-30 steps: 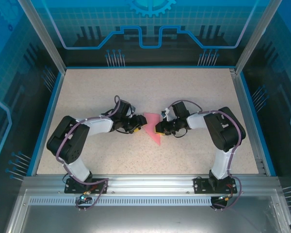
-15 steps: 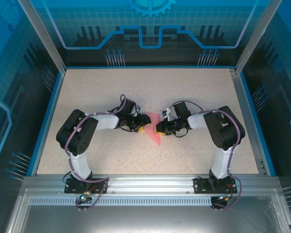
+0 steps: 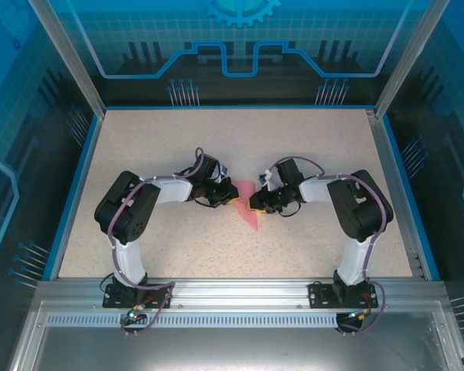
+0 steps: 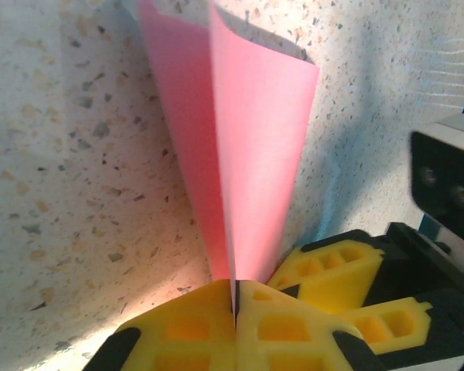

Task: Fold a paper plane with a square sheet of paper (pick it up from the middle)
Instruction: Fold the wing for the fifth time at the center of the table.

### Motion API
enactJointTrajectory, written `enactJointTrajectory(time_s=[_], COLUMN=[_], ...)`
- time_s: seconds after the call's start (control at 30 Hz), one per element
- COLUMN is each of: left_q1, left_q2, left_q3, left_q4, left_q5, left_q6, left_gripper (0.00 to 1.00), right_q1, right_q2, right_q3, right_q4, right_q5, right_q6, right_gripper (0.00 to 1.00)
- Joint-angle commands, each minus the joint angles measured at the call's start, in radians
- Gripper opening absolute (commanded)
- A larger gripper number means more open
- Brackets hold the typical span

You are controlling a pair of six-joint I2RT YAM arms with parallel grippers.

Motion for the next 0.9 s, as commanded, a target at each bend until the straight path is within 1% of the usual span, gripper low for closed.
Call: enactJointTrajectory(time_s=[0.0, 0.17, 0.27, 0.33, 0.4, 0.47, 0.53, 0.7, 0.87], left_q1=[0.002, 0.002, 0.002, 0.002, 0.002, 0.002, 0.002, 0.002, 0.002], left_q2=[-0.003, -0.032, -0.038, -0.041, -0.043, -0.046, -0.046, -0.043, -0.047], left_q3=[0.012, 0.013, 0.021, 0.026, 0.028, 0.028, 0.028, 0.026, 0.026], left_q4=[-0.025, -0.035, -0.045, -0.054, -0.057, -0.063, -0.062, -0.064, -0.065], left_q5=[0.013, 0.008, 0.012, 0.012, 0.011, 0.009, 0.010, 0.011, 0.014], left_q6=[-0.011, -0.029, -0.030, -0.026, -0.024, -0.019, -0.018, -0.015, -0.011], left_gripper=[0.01, 0.00, 0.00, 0.00, 0.00, 0.00, 0.00, 0.00, 0.00], right_q1=[0.043, 0.167, 0.287, 0.366, 0.422, 0.478, 0.522, 0.575, 0.593], right_q2=[-0.106, -0.262, -0.321, -0.326, -0.305, -0.280, -0.255, -0.202, -0.150], right_q3=[0.025, -0.013, -0.055, -0.071, -0.075, -0.065, -0.050, -0.026, 0.017], right_q4=[-0.126, -0.184, -0.176, -0.151, -0.136, -0.138, -0.155, -0.164, -0.184], right_q5=[0.210, 0.509, 0.707, 0.809, 0.875, 0.973, 1.074, 1.156, 1.210], right_q6=[-0.094, -0.164, -0.201, -0.222, -0.238, -0.242, -0.225, -0.223, -0.203], right_gripper=[0.27, 0.35, 0.46, 0.47, 0.47, 0.46, 0.48, 0.49, 0.49])
